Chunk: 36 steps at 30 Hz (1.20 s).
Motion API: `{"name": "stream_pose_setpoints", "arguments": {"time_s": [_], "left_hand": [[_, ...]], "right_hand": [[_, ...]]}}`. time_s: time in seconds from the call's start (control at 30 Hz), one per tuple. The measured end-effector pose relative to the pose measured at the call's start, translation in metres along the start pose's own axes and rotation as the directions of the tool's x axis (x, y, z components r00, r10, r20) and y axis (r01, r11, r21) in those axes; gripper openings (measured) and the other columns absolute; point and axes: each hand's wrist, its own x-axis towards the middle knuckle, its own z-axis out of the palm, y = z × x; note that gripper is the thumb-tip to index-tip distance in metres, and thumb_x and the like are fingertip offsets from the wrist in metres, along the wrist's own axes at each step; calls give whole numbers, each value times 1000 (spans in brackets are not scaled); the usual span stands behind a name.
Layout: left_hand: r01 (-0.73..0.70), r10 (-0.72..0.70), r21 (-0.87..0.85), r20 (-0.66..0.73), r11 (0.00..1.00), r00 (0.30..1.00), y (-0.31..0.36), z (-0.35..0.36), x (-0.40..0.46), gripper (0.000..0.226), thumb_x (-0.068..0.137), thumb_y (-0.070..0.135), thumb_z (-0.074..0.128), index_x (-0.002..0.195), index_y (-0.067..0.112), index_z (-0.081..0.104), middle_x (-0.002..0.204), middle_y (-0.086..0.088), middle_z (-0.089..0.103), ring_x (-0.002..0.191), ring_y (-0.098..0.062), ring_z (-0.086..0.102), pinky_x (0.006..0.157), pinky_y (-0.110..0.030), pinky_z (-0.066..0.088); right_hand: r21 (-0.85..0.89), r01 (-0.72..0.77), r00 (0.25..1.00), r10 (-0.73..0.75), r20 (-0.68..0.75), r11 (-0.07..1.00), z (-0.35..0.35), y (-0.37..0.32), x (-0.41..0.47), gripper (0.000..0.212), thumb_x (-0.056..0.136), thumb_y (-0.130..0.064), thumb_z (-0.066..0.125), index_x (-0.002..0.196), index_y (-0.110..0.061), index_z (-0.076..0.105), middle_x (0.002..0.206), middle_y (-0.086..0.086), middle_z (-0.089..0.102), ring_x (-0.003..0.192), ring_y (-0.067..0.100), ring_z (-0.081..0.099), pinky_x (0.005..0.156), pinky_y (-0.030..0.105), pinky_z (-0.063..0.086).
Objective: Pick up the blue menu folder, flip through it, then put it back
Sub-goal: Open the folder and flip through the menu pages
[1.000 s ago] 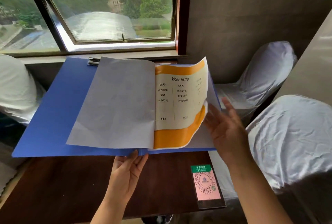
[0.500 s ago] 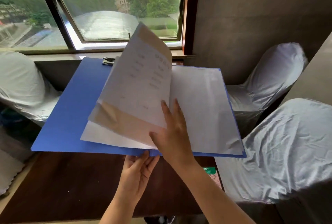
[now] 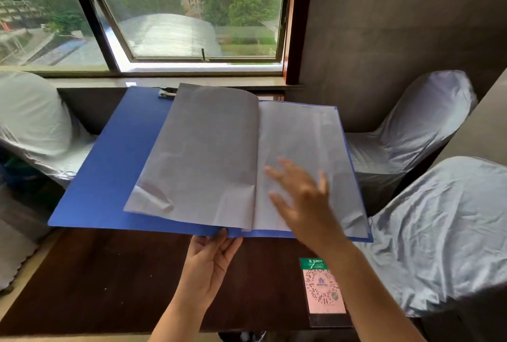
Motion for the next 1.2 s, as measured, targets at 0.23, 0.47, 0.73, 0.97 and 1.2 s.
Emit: {"name": "stream_pose_setpoints", "arguments": {"time_s": [0.23, 0.47, 0.73, 0.97, 1.2], "left_hand": [[-8, 8, -26, 0, 1000, 1000, 6, -7, 7, 29, 74, -1, 53, 94, 16, 66, 89, -8, 76, 85, -23, 72, 63, -29, 59], [-8, 7, 9, 42, 1000, 999, 11, -7, 12, 33, 77, -1, 51, 101, 19, 61, 91, -4, 76, 85, -21, 72, 64, -31, 59], [-8, 6, 26, 93, 1000, 996, 12, -5, 10, 34, 77, -2, 50, 101, 20, 61, 92, -4, 76, 87, -22, 72, 66, -33, 59], [-25, 23, 23, 80, 999, 997, 16, -7, 10, 34, 77, -2, 51, 99, 22, 62, 90, -2, 76, 87, -21, 72, 66, -32, 59], [-26, 25, 15, 54, 1000, 998, 16, -9, 8, 35, 77, -2, 51, 100, 21, 61, 90, -4, 76, 87, -22, 72, 65, -31, 59]], "right_hand": [[382, -539, 841, 508, 189, 751, -66, 86, -26, 74, 79, -14, 70, 138, -36, 32, 136, 11, 45, 119, 30, 50, 91, 44, 48], [657, -423, 904, 340, 260, 624, -77, 105, -43, 44, 77, 6, 65, 108, -25, 68, 95, -7, 76, 87, 10, 71, 67, 15, 55], [509, -334, 910, 412, -44, 793, -60, 96, -38, 27, 78, -3, 69, 72, -29, 70, 82, -3, 71, 73, 10, 69, 58, 8, 51], [263, -239, 907, 311, -285, 935, -59, 70, -32, 11, 77, -2, 70, 81, -13, 69, 113, 11, 53, 99, 19, 53, 78, 25, 51], [985, -159, 829, 551, 96, 66, -54, 38, -21, 21, 96, -25, 40, 105, -30, 59, 87, -6, 76, 86, 15, 71, 68, 29, 60]]}}
